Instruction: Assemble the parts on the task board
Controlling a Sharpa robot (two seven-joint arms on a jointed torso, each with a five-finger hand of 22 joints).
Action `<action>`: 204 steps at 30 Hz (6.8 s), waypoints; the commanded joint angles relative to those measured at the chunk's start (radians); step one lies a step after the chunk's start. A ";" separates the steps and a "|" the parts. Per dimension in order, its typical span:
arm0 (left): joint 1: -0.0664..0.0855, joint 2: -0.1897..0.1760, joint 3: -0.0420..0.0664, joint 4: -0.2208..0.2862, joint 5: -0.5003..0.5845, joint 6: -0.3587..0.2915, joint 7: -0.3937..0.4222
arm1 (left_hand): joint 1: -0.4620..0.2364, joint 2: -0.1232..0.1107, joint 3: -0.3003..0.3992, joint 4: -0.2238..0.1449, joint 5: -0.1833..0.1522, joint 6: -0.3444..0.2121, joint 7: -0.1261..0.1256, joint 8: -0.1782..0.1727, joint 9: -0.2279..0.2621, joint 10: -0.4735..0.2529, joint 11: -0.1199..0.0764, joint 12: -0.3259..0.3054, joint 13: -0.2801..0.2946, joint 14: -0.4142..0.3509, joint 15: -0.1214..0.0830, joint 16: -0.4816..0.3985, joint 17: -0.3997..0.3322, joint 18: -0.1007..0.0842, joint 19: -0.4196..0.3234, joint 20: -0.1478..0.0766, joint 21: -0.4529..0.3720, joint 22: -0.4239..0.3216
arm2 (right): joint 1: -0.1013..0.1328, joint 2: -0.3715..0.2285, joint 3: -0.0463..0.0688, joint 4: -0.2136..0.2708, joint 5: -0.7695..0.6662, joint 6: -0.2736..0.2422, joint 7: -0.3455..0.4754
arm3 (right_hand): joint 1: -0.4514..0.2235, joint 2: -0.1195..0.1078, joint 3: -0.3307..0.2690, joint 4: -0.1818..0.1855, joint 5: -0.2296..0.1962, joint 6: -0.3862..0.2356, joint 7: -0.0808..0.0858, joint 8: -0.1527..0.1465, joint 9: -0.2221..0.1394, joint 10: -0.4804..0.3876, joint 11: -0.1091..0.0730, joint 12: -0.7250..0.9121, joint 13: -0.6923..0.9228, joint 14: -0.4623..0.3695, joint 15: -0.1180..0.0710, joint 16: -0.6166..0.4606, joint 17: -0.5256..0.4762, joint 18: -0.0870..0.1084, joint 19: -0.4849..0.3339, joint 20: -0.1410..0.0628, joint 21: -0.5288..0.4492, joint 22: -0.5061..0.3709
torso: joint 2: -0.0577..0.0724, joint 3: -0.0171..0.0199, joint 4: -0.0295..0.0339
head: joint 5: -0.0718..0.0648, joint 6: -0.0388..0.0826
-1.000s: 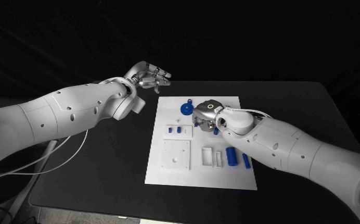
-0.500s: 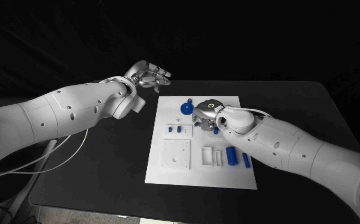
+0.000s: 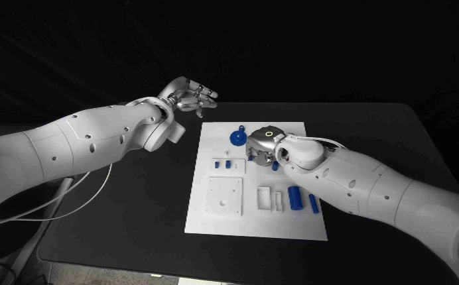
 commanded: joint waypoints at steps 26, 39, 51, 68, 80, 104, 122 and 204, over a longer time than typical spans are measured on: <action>0.002 -0.002 0.001 0.008 0.006 0.006 0.000 | 0.006 -0.010 0.002 0.005 -0.001 -0.008 -0.003 0.000 0.000 -0.009 0.001 0.006 0.000 -0.002 0.008 -0.004 0.001 0.009 0.006 -0.002 -0.005 0.006 | -0.012 0.003 -0.018 -0.011 -0.029 0.083 -0.005 | -0.042 0.018 -0.125 0.015 0.100 -0.003 0.000 -0.002 0.000 -0.013 0.005 -0.012 -0.009 -0.008 0.010 -0.008 -0.003 0.020 -0.007 0.011 -0.031 0.103 | 0.000 -0.0017 0.0006 | -0.002 -0.007; 0.002 -0.002 0.001 0.010 0.004 0.008 -0.004 | 0.008 -0.010 0.002 0.004 0.001 -0.009 -0.002 0.000 0.000 -0.009 0.001 0.007 0.000 -0.002 0.008 -0.004 0.001 0.009 0.006 -0.002 -0.005 0.009 | -0.012 0.004 -0.035 -0.015 -0.032 0.144 -0.008 | -0.096 0.021 -0.099 0.003 0.244 -0.023 0.005 -0.002 -0.001 -0.021 0.007 -0.017 -0.016 -0.012 0.011 -0.009 -0.005 0.023 -0.009 0.012 -0.047 0.101 | 0.000 -0.0006 -0.0006 | -0.003 -0.010; 0.002 -0.001 0.001 0.010 0.001 0.010 -0.008 | 0.011 -0.010 0.004 0.001 0.003 -0.011 -0.002 0.000 0.000 -0.009 0.001 0.007 0.000 -0.001 0.008 -0.004 0.002 0.010 0.007 -0.002 -0.007 0.015 | -0.012 0.006 -0.044 -0.030 -0.032 0.173 -0.008 | -0.108 0.013 -0.079 0.002 0.289 -0.024 0.006 -0.002 -0.001 -0.024 0.007 -0.018 -0.019 -0.014 0.012 -0.010 -0.006 0.025 -0.010 0.014 -0.053 0.100 | 0.000 -0.0011 0.0005 | -0.003 -0.009; 0.002 -0.004 0.000 0.015 -0.001 0.015 -0.012 | 0.013 -0.009 0.006 -0.002 0.006 -0.012 -0.001 0.000 0.000 -0.009 0.001 0.008 0.000 -0.001 0.008 -0.003 0.002 0.010 0.007 -0.002 -0.007 0.020 | -0.012 -0.001 -0.045 -0.015 -0.012 0.074 -0.008 | -0.128 0.022 -0.054 0.005 0.364 0.035 -0.011 -0.001 0.002 -0.015 -0.007 -0.014 -0.014 -0.006 0.001 -0.007 -0.005 0.020 -0.002 0.004 -0.030 0.104 | -0.001 -0.0016 -0.0007 | -0.006 -0.006; 0.002 -0.012 0.000 0.025 -0.005 0.017 -0.024 | 0.008 -0.011 0.006 -0.002 0.005 -0.013 -0.001 0.000 0.000 -0.007 0.001 0.007 -0.001 -0.011 0.009 -0.009 0.000 0.009 -0.002 0.000 -0.014 0.025 | -0.007 -0.032 -0.039 0.039 -0.006 -0.033 -0.047 | -0.127 0.008 -0.028 0.015 0.344 0.038 -0.012 -0.001 0.002 -0.013 -0.010 -0.021 -0.019 -0.002 -0.001 -0.012 -0.006 0.019 0.003 0.001 -0.025 0.106 | -0.001 -0.0008 -0.0019 | -0.005 -0.001; 0.001 -0.021 -0.013 0.057 0.126 0.070 -0.105 | -0.046 -0.066 0.046 0.088 -0.024 -0.007 -0.002 0.001 0.001 0.022 0.019 -0.138 -0.006 0.067 0.022 -0.315 -0.107 0.017 0.036 0.016 -0.109 -0.081 | -0.005 -0.095 0.071 0.165 0.052 -0.090 -0.090 | -0.114 -0.011 -0.016 0.046 0.327 0.039 -0.013 -0.001 0.002 -0.013 -0.012 -0.026 -0.019 -0.003 -0.005 -0.019 -0.005 0.017 0.005 -0.005 -0.023 0.107 | -0.002 -0.0008 -0.0028 | -0.014 0.016; -0.001 0.014 -0.060 0.091 0.511 0.057 -0.149 | -0.041 -0.085 -0.030 0.120 -0.116 -0.026 0.004 0.002 0.001 -0.055 0.040 -0.139 -0.007 0.160 0.029 -0.473 -0.091 0.028 0.080 0.024 -0.134 -0.172 | -0.020 -0.116 0.194 0.236 0.081 -0.120 -0.124 | -0.104 -0.020 -0.015 0.065 0.323 0.038 -0.014 -0.002 0.001 -0.013 -0.014 -0.029 -0.020 -0.003 -0.009 -0.024 -0.005 0.011 0.007 -0.013 -0.024 0.107 | -0.006 -0.0015 -0.0048 | -0.016 0.050; -0.014 0.089 -0.077 0.059 0.695 0.163 -0.096 | -0.020 0.003 -0.207 0.079 -0.101 -0.059 0.017 0.003 0.001 -0.131 0.060 -0.139 -0.008 0.159 0.045 -0.566 -0.083 0.032 0.040 0.041 -0.074 -0.323 | -0.043 -0.088 0.279 0.262 0.086 -0.119 -0.136 | -0.094 -0.026 -0.002 0.079 0.319 0.039 -0.014 -0.001 0.002 -0.010 -0.017 -0.032 -0.018 0.002 -0.015 -0.029 0.001 0.006 0.012 -0.021 -0.019 0.109 | -0.003 -0.0016 -0.0034 | -0.023 0.063</action>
